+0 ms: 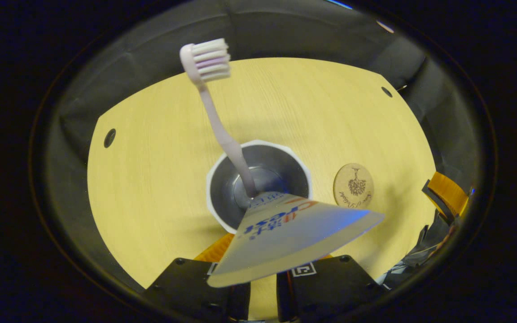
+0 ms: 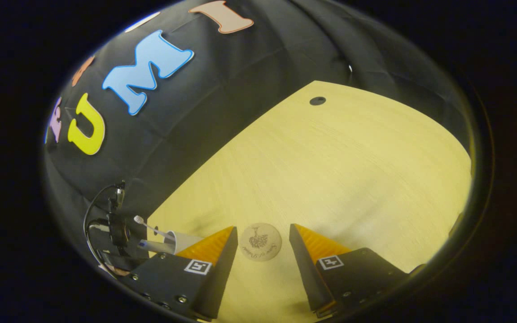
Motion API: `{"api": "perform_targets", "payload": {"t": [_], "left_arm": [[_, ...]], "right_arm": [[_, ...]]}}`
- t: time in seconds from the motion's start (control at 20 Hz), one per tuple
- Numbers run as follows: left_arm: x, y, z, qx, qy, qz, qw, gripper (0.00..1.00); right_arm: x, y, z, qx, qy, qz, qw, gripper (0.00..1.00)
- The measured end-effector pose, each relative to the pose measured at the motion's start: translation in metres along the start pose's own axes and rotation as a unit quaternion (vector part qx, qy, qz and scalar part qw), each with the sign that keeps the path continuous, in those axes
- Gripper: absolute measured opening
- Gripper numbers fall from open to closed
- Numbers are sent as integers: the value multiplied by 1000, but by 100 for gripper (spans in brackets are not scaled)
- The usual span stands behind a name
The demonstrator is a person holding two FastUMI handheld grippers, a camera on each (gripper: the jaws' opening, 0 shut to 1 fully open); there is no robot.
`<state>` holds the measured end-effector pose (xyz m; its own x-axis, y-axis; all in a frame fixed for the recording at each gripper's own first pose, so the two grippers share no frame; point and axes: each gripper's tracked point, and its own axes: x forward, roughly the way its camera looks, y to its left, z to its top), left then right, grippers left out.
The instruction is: Put the toothbrush and toothpaste on the desktop into the cup, then pick up the cup and place it on the coaster on the desktop.
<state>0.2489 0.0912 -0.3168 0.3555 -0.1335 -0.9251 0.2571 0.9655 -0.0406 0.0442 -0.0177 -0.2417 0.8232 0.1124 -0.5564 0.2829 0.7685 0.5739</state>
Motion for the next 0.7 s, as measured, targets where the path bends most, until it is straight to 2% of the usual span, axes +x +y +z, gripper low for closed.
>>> {"api": "perform_targets", "payload": {"t": [0.25,0.7], "left_arm": [[-11,-31,15,53,-20,1,998,39],[-6,-113,20,93,-20,-52,994,37]], "right_arm": [[-3,-10,4,6,-4,-3,1000,71],[-19,-44,16,32,-25,-22,999,71]]}}
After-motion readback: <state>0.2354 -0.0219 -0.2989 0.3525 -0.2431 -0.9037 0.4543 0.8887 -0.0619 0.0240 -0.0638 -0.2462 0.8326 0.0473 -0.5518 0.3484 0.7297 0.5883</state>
